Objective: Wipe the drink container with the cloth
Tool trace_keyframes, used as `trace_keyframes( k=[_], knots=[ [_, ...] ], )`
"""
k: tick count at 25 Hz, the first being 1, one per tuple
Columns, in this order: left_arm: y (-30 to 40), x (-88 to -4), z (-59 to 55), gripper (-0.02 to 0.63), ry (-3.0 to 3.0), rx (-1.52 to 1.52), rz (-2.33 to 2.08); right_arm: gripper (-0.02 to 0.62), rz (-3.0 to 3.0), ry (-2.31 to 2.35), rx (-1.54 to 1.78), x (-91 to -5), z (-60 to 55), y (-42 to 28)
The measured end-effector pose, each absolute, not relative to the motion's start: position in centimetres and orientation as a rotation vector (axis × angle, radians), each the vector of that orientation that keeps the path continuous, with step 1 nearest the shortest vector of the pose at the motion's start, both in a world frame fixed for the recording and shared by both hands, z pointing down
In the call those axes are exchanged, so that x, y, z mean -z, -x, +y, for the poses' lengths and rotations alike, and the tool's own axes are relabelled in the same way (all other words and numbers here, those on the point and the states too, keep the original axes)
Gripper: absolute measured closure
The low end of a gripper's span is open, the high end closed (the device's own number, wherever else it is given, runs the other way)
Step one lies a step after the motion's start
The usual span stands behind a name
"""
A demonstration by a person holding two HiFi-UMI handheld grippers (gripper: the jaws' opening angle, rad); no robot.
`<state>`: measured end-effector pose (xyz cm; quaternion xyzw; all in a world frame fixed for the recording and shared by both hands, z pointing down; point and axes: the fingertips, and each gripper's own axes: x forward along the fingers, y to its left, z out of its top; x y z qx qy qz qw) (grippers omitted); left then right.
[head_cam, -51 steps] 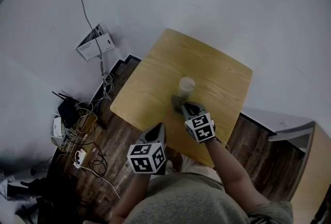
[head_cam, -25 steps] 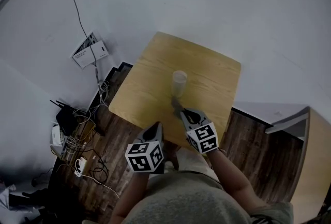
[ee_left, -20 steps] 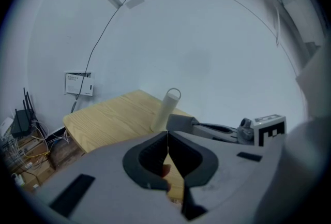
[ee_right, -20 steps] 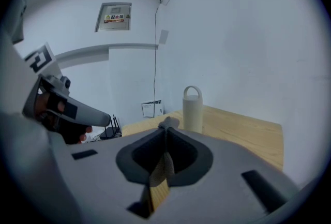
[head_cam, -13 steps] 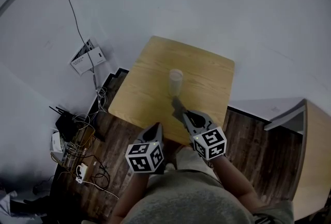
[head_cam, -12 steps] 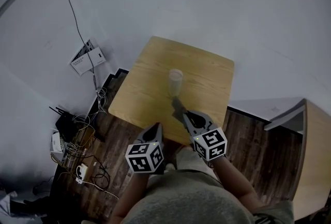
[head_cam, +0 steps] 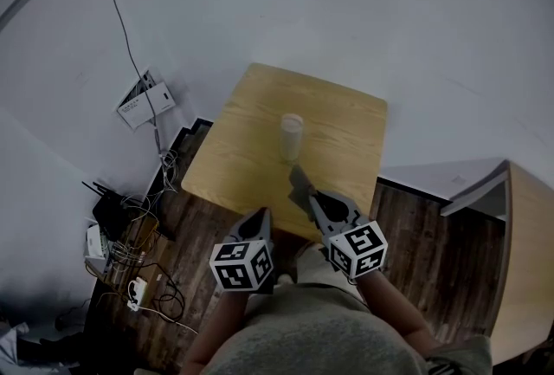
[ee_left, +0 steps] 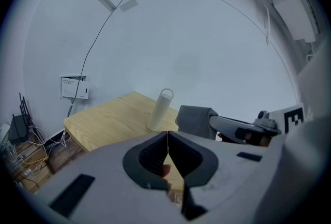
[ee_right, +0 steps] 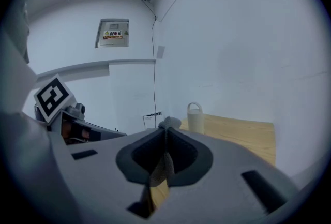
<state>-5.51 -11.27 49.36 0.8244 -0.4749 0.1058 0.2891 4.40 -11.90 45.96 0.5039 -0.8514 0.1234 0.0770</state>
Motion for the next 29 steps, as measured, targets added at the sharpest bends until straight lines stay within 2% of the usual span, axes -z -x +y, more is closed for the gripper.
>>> trace_keyframes(
  k=[29],
  knots=[
    [4.83, -49.03, -11.11, 0.603, -2.212, -0.261, -1.239, 0.584, -2.584, -1.529, -0.407, -45.41, -11.46, -4.32]
  ],
)
